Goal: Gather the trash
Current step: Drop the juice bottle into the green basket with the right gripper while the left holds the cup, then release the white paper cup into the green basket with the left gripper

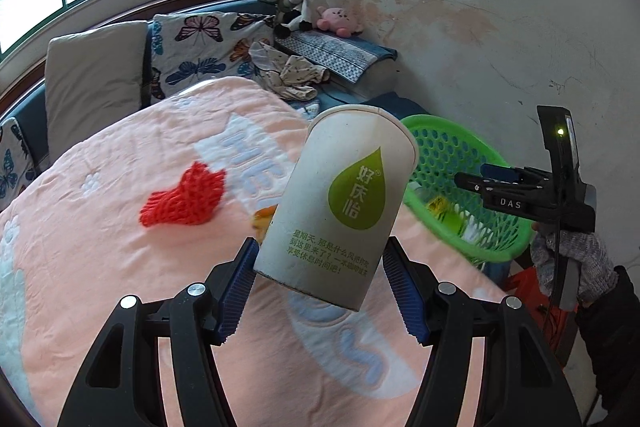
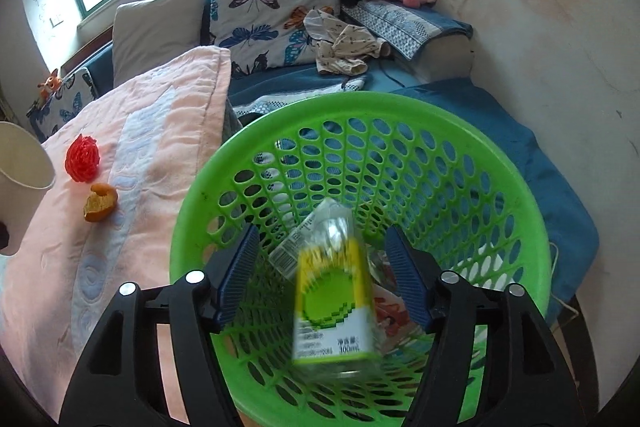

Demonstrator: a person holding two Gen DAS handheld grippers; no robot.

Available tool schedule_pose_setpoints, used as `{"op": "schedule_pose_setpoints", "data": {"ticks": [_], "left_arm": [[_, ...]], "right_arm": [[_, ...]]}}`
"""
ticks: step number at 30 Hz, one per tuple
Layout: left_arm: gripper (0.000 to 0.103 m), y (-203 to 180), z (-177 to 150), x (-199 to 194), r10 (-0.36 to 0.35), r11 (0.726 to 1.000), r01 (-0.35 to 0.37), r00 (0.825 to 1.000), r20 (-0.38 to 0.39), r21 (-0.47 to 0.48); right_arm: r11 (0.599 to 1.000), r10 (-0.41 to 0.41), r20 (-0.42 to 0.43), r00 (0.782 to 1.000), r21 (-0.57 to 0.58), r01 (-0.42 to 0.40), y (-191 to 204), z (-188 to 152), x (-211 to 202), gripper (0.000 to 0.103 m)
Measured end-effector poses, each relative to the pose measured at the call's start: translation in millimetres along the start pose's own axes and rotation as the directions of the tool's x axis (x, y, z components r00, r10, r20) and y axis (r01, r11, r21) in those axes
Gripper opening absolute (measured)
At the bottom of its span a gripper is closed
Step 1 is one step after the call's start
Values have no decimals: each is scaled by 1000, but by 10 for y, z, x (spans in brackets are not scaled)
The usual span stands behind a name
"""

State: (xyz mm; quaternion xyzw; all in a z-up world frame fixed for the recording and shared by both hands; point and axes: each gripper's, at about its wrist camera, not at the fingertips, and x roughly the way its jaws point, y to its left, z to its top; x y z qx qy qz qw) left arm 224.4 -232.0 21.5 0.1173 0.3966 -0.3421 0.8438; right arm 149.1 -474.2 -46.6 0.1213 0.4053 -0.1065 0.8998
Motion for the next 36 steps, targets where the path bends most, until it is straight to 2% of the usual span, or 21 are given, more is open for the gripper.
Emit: {"op": "schedule_pose_setpoints", "data": {"ticks": [9, 20, 25, 26, 28, 32, 36], "left_arm": [[62, -600, 247, 384, -70, 996, 72, 997, -39, 51], [62, -1159, 447, 945, -95, 990, 107, 987, -131, 91], [64, -1299, 448, 1106, -106, 988, 122, 980, -168, 89], [66, -1317, 442, 1125, -108, 988, 125, 979, -173, 91], [76, -1345, 426, 1132, -107, 988, 125, 978, -178, 92], [76, -1307, 410, 1028, -95, 988, 112, 983, -155, 104], [76, -1117, 418, 850, -64, 994, 74, 991, -121, 77]], "right_arm": [[1000, -9, 53, 999, -5, 9, -190, -36, -334, 69], [998, -13, 88, 996, 56, 8, -485, -168, -600, 69], [996, 1, 85, 996, 88, -9, -579, -240, -647, 69], [996, 2, 86, 996, 90, -10, -590, -249, -651, 69], [995, 5, 87, 996, 97, -14, -603, -265, -660, 69], [995, 21, 88, 996, 99, -30, -577, -265, -676, 69], [994, 58, 91, 994, 90, -66, -485, -257, -690, 69]]}}
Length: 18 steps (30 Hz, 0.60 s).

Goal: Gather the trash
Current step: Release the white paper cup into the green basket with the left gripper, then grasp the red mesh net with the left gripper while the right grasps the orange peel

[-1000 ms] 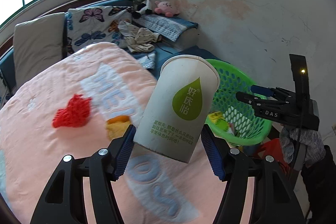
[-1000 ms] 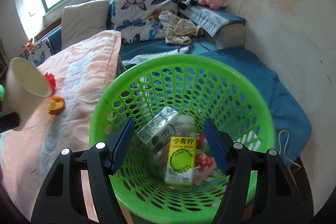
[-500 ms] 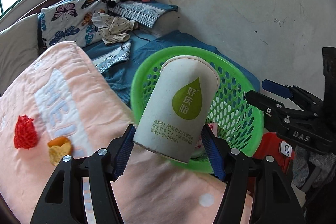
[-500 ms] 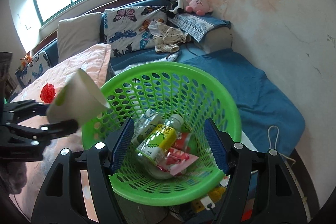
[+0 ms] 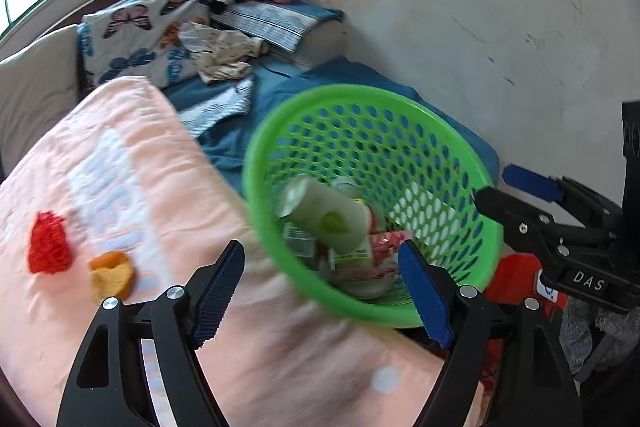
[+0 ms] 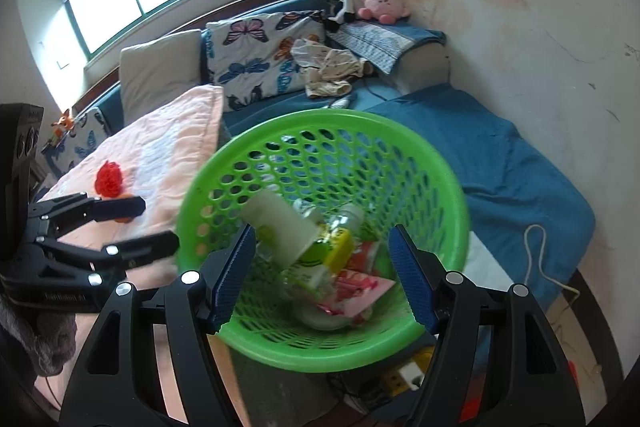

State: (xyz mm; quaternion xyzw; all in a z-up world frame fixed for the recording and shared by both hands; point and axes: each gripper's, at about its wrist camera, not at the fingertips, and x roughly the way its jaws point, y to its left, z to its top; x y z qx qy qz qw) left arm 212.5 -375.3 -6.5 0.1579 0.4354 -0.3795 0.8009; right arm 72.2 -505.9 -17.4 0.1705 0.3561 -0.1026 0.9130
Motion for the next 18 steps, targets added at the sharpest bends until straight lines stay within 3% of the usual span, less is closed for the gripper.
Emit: {"op": "schedule_pose_setpoints", "data": {"ticks": [7, 12, 18], "left_arm": [[76, 484, -72, -314, 153, 986, -149, 987, 54, -69], [76, 1037, -85, -466, 312, 941, -300, 948, 59, -159], [76, 1648, -113, -408, 390, 894, -377, 921, 8, -241]], "right_arm": [[998, 45, -5, 999, -37, -46, 284, 35, 19, 70], [994, 85, -14, 996, -73, -86, 539, 100, 52, 71], [982, 138, -38, 990, -125, -142, 892, 168, 140, 71]]}}
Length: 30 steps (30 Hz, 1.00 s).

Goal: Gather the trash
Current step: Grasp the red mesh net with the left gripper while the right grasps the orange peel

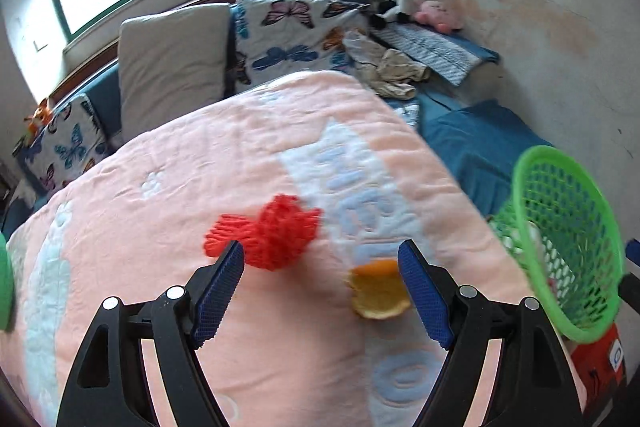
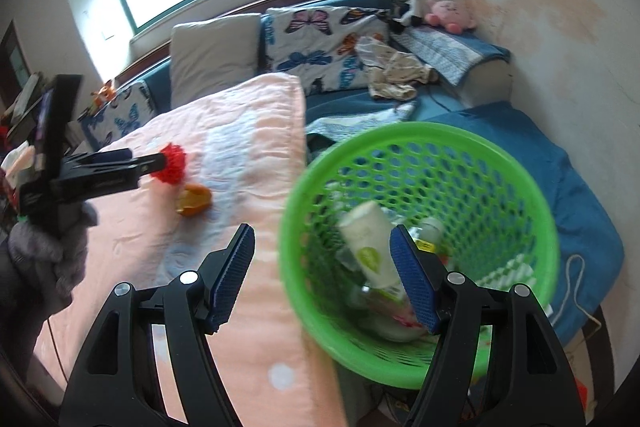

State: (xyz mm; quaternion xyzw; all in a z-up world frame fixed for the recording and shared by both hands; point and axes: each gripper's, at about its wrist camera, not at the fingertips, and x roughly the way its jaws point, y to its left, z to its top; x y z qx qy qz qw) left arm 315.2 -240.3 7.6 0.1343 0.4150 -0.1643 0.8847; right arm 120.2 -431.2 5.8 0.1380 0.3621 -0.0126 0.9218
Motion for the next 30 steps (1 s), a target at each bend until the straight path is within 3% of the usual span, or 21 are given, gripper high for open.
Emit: {"op": "schedule_pose_setpoints", "data": {"ticks": [7, 12, 16, 19, 30], "left_arm": [[73, 336, -19, 373, -23, 998, 18, 997, -75, -66], [42, 503, -136, 516, -104, 987, 88, 988, -115, -138], [21, 601, -195, 457, -135, 979, 118, 986, -94, -164], [14, 669, -200, 379, -147, 977, 132, 986, -78, -170], [11, 966, -280, 234, -184, 961, 170, 982, -44, -219]], "right_arm": [[995, 66, -43, 997, -66, -68, 371, 98, 264, 71], [986, 103, -80, 991, -121, -112, 678, 128, 507, 71], [978, 129, -107, 986, -152, -144, 919, 122, 720, 71], [972, 149, -137, 979, -159, -170, 1067, 105, 925, 71], [966, 152, -211, 966, -176, -191, 1360, 180, 1609, 71]]}}
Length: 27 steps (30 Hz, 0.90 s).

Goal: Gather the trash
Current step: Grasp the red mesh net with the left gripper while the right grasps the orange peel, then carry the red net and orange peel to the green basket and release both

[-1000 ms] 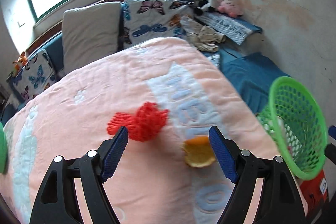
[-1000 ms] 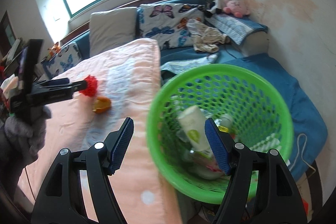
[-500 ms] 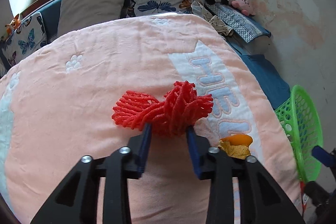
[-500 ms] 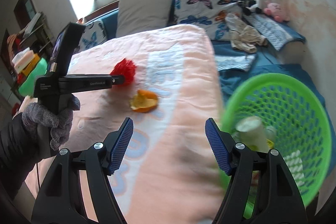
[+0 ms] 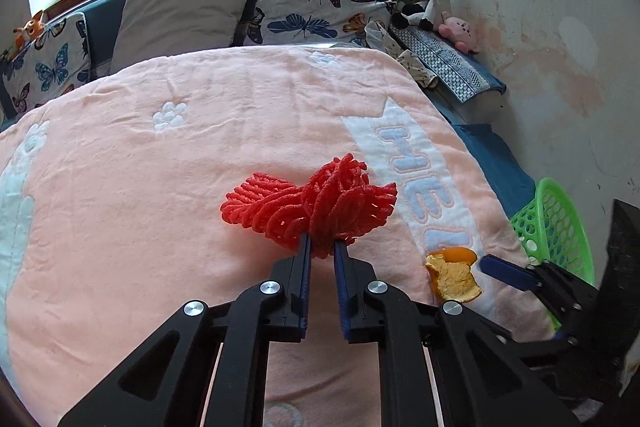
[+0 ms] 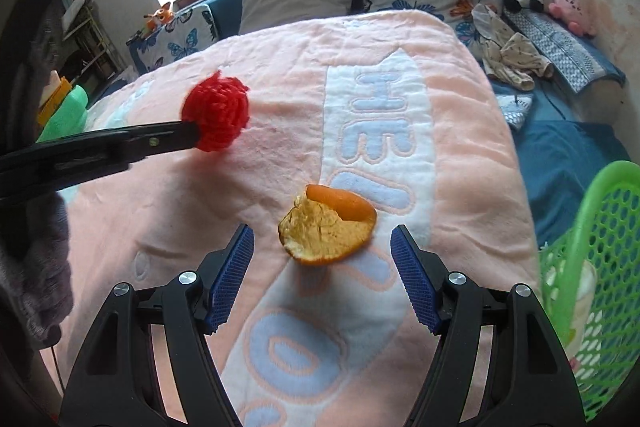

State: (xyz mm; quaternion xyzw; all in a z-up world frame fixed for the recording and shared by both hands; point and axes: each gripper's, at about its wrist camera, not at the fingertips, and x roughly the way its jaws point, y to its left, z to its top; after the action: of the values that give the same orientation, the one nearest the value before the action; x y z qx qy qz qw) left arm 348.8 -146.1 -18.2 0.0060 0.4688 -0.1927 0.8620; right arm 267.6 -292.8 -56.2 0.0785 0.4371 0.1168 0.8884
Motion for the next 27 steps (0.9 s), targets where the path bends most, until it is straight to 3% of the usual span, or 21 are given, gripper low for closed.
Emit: {"op": "schedule_pose_setpoints", "data": {"ticks": [4, 6, 8, 12, 27], "left_arm": [[11, 67, -16, -57, -5, 1000, 6, 1000, 5, -13], [11, 55, -27, -64, -5, 1000, 5, 1000, 5, -10], [11, 25, -27, -68, -10, 1000, 10, 1000, 2, -7], [11, -135, -45, -96, -24, 1000, 24, 1000, 2, 18], [11, -1317, -152, -242, -136, 971, 132, 991, 2, 201]], "right_arm": [[998, -43, -7, 999, -44, 43, 76, 19, 119, 71], [993, -88, -7, 996, -85, 87, 139, 17, 143, 55], [987, -114, -2, 993, -114, 113, 168, -7, 143, 52], [994, -74, 19, 997, -73, 75, 71, -45, 0, 42], [983, -161, 143, 977, 107, 146, -633, -427, -1107, 41]]}}
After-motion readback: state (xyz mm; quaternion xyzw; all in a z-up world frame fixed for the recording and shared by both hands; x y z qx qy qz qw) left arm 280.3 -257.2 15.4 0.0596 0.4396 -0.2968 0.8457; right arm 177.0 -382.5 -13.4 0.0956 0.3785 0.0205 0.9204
